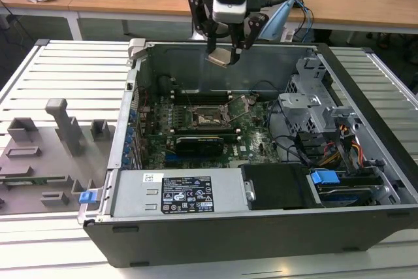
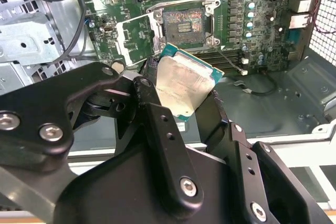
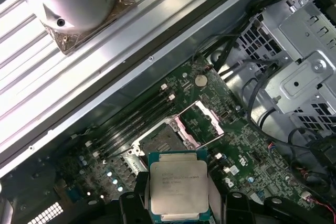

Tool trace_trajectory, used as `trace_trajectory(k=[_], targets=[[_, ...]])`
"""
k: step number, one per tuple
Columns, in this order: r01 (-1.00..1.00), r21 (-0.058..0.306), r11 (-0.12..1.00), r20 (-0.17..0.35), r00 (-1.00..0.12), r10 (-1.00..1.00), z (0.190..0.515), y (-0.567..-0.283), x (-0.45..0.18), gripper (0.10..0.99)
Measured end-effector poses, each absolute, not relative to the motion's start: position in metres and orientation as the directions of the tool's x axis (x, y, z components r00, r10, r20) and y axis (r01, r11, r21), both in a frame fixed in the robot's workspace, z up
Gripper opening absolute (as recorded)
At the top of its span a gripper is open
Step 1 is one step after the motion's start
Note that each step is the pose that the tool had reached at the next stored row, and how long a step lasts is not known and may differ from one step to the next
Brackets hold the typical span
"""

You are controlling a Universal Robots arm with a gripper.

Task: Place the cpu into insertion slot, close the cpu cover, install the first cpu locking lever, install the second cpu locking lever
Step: 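Place the cpu into insertion slot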

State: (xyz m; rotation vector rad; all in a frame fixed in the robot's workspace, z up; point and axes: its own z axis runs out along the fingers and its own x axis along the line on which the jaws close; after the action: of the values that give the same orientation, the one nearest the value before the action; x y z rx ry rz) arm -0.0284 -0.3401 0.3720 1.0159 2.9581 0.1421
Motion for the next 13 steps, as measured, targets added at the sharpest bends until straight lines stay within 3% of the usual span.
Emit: trace_trajectory(k=[13], targets=[[0.678, 0.089, 0.73, 0.019, -0.734, 0.679, 0.372, -0.3401, -0.0284, 0.537]])
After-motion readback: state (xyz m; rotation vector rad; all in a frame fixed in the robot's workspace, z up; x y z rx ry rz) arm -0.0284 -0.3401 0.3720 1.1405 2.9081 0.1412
